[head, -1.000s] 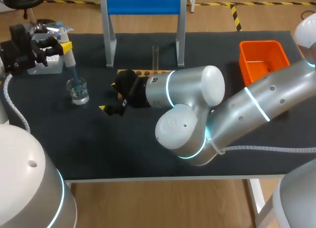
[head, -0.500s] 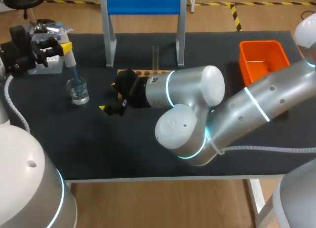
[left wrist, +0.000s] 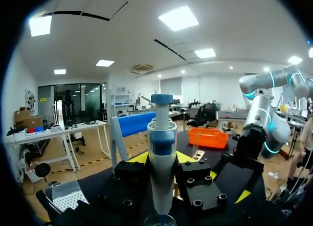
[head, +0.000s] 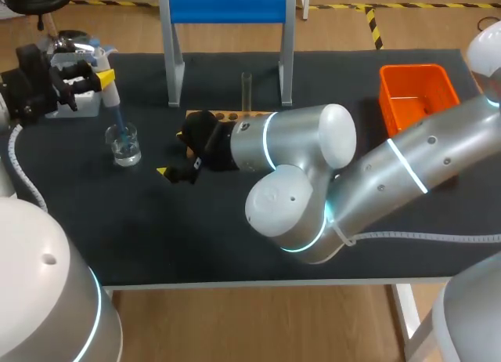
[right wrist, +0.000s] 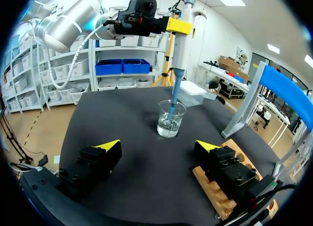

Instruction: Invert the test tube, pick up the pipette, mount the tip to pipette, aspirate from beaker and dispense into the tube, eject the tip, return the pipette, and cap with the stopper.

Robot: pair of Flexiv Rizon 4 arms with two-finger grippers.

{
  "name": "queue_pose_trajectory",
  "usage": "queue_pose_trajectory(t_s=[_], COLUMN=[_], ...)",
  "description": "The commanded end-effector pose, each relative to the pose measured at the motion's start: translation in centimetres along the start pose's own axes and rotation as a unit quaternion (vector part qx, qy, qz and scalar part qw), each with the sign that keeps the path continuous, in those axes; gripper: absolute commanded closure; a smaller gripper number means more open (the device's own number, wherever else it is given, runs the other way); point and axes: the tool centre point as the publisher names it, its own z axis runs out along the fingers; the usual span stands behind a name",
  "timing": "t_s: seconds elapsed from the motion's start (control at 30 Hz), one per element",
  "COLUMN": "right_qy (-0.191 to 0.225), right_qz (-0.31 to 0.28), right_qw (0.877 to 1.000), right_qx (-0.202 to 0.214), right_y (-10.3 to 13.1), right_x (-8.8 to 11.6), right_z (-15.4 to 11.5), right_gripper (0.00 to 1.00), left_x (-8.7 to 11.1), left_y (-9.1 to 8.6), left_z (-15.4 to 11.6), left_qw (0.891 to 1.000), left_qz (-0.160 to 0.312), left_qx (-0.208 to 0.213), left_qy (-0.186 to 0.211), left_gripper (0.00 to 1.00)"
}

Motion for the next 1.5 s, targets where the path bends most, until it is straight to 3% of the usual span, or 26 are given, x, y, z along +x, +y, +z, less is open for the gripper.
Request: queue_pose_trajectory(t_s=[0.03,1.5], right_qy=[0.002,0.005], right_qz=[0.0,-0.005], right_qw=[1.0,1.0], right_qx=[-0.001,-0.01], right_y=[-0.05,0.19], right_x=[-0.13,-0.18], right_z=[-0.21,-0.56], right_gripper=[0.0,0.0], left_x=[0.27,0.77], left_y=[-0.09,-0.35], left_z=[-0.02,-0.1], left_qw=[1.0,1.0], left_qz=[0.002,-0.001], left_qx=[-0.006,0.002], left_qy=[-0.004,-0.008], left_gripper=[1.0,1.0])
